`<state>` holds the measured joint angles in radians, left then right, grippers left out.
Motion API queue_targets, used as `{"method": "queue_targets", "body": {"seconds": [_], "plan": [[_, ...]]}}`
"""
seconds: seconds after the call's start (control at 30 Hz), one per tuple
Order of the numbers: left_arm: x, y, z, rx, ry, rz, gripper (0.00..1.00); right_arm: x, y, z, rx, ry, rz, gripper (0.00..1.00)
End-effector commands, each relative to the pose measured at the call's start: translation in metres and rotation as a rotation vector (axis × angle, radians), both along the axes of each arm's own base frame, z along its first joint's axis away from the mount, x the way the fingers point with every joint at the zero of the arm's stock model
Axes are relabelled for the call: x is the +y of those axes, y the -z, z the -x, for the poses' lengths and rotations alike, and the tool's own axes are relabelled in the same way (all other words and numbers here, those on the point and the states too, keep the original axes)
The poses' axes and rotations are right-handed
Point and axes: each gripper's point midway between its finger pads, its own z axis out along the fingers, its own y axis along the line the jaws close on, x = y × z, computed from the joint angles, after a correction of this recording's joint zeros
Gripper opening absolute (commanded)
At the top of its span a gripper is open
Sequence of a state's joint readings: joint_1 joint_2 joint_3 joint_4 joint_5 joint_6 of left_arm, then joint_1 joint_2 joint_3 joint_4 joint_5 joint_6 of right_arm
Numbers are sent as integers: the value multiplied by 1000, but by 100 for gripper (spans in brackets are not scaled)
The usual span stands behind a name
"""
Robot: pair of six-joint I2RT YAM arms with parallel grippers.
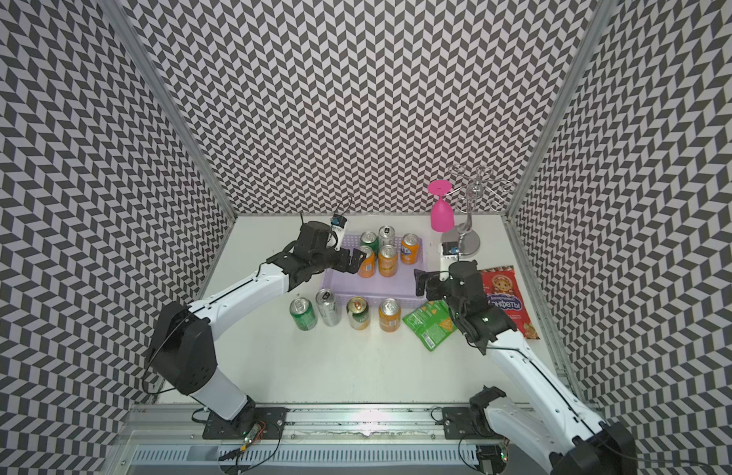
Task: Take out the drinks from the basket
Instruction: Pick up the drink from the basket.
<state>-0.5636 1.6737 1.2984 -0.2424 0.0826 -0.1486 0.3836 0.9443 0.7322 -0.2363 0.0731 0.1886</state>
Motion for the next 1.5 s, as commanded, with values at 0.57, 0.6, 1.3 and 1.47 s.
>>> {"method": "queue_targets", "body": {"seconds": [0.57, 0.6, 1.3, 1.47], "plan": [[-24, 67, -47, 42, -50, -200, 99, -16, -3, 1, -54, 48, -36, 100], [-25, 70, -49, 43, -51, -204, 99, -16, -3, 1, -53, 48, -34, 100], [-30, 97, -62, 74, -56, -255, 70, -16, -5, 2, -64, 40, -31, 100], [-29, 89, -60, 61, -53, -247, 61, -16, -4, 2, -62, 37, -29, 100]]}}
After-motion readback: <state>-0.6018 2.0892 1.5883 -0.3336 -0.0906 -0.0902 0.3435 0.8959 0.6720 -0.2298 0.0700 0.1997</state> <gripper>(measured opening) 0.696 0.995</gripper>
